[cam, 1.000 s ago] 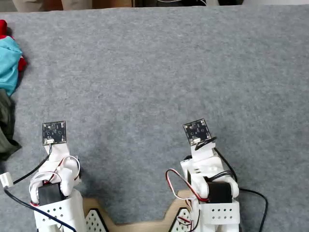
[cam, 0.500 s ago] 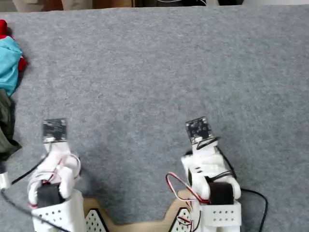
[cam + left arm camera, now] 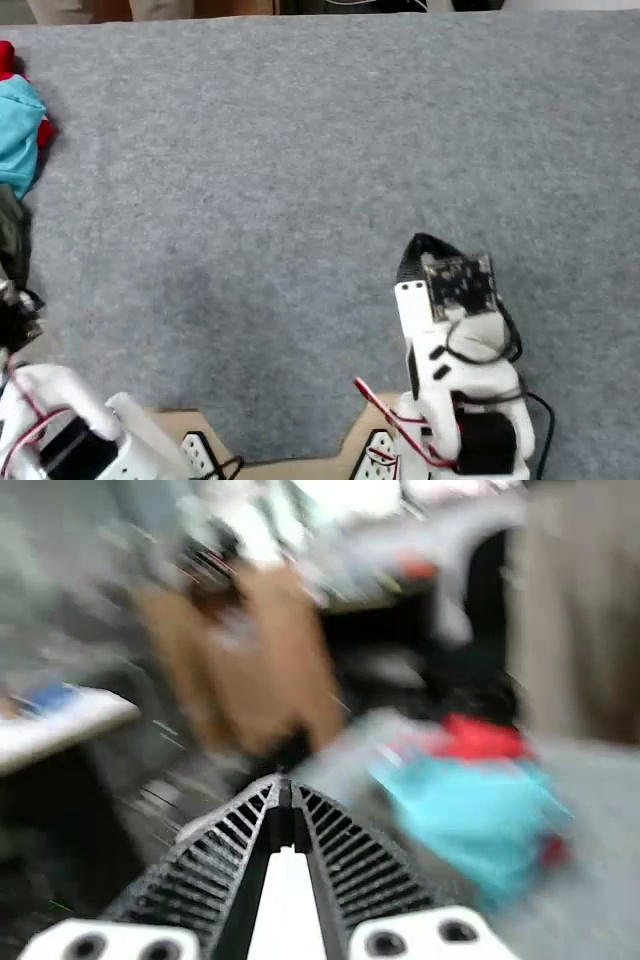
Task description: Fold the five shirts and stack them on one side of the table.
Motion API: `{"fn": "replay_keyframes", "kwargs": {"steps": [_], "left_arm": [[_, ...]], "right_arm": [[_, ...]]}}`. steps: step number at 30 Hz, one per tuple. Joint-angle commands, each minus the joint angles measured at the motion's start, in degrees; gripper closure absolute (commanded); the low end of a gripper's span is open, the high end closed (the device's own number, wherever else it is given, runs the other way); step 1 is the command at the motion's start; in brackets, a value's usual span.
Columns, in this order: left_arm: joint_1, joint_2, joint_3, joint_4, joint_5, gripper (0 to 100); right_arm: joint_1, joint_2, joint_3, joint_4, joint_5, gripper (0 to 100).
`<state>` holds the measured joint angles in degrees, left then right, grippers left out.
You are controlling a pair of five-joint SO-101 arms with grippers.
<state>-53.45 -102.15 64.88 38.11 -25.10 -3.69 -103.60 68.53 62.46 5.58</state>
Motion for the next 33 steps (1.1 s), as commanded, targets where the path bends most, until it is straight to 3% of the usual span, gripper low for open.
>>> {"fn": "replay_keyframes", "kwargs": {"steps": [1, 7, 11, 15, 18, 25, 33], "left_arm": [[-8.70, 7.16, -9.49, -4.13, 0.00, 97], [-17.49, 34.51, -30.86, -1.67, 3.78, 87], [-20.04, 55.52, -46.07, 2.64, 5.19, 84], [-20.13, 75.03, -59.52, 9.49, 5.10, 81], [-20.13, 87.08, -70.24, 15.82, 5.27, 78], [-19.43, 111.34, -88.79, 25.76, 5.36, 67], [-14.77, 133.49, -100.48, 26.37, 5.36, 73]], "right_arm": [[1.01, 0.48, -9.45, -1.49, 0.09, 99.3], [0.84, 22.64, -31.96, -1.05, -1.23, 99.3], [0.66, 38.02, -50.77, 0.44, -9.14, 99.3], [-6.20, 52.53, -68.53, 9.32, -15.56, 97.2], [-13.85, 62.64, -77.58, 18.64, -18.99, 88.9], [-25.01, 83.12, -86.55, 31.12, -27.16, 71.9], [-30.99, 94.46, -88.04, 31.47, -28.40, 70.9]]}}
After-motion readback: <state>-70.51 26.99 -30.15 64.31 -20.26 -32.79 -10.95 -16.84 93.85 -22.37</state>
